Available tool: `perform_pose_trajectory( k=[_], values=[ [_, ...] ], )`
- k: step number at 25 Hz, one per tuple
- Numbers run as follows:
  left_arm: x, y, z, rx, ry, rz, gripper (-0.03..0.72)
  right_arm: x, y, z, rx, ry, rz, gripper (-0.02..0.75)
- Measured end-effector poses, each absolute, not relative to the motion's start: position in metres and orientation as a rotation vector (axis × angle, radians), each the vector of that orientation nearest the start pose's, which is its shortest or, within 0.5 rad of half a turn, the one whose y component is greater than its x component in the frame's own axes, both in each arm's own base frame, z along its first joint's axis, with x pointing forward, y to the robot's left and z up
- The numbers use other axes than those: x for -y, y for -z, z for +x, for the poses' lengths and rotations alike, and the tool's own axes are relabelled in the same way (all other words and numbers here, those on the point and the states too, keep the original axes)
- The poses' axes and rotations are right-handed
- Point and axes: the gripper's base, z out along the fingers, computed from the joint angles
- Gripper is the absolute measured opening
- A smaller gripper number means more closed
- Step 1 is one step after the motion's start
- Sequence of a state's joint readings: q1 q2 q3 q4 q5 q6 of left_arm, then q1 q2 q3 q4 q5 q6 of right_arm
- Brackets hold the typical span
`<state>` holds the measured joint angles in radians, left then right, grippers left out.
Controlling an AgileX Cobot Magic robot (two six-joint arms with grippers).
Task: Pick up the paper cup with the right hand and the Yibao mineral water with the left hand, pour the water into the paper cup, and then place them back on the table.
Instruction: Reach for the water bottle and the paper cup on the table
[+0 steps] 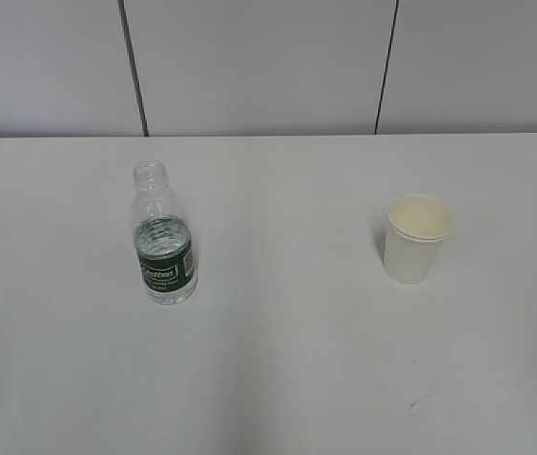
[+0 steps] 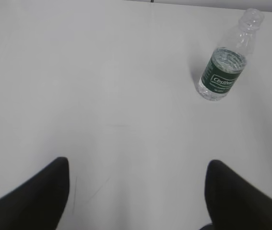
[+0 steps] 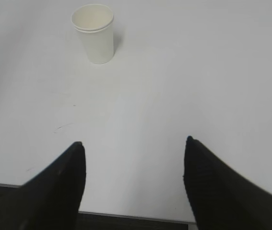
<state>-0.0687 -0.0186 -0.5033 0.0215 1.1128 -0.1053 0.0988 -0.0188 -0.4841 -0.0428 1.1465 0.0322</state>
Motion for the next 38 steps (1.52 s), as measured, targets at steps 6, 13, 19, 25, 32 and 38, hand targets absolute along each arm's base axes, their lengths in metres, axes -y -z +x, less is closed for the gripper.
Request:
perform_pose_trajectory(
  k=[6,13,19,25,32,38],
  values=[
    [-0.002,-0.274,-0.010,-2.075,0.081,-0.040,0.531,0.005,-0.266,-0.009,-2.125,-0.025,-0.067,0.505],
    [-0.003,-0.274,-0.010,-2.075,0.080,-0.040,0.531,0.004,-0.266,-0.009,-2.126,-0.028,-0.067,0.505],
    [-0.003,-0.274,-0.010,-2.075,0.080,-0.040,0.531,0.005,-0.288,-0.007,-1.944,-0.028,-0.064,0.505],
    [-0.003,-0.274,-0.010,-2.075,0.080,-0.040,0.531,0.001,-0.319,0.021,-1.608,-0.038,-0.071,0.505],
    [-0.003,-0.274,-0.010,-2.075,0.080,-0.040,0.531,-0.004,-0.285,0.055,-1.521,-0.048,-0.087,0.505],
    [-0.003,-0.274,-0.010,-2.075,0.080,-0.040,0.531,-0.007,-0.259,0.068,-1.534,-0.055,-0.094,0.505]
  ],
)
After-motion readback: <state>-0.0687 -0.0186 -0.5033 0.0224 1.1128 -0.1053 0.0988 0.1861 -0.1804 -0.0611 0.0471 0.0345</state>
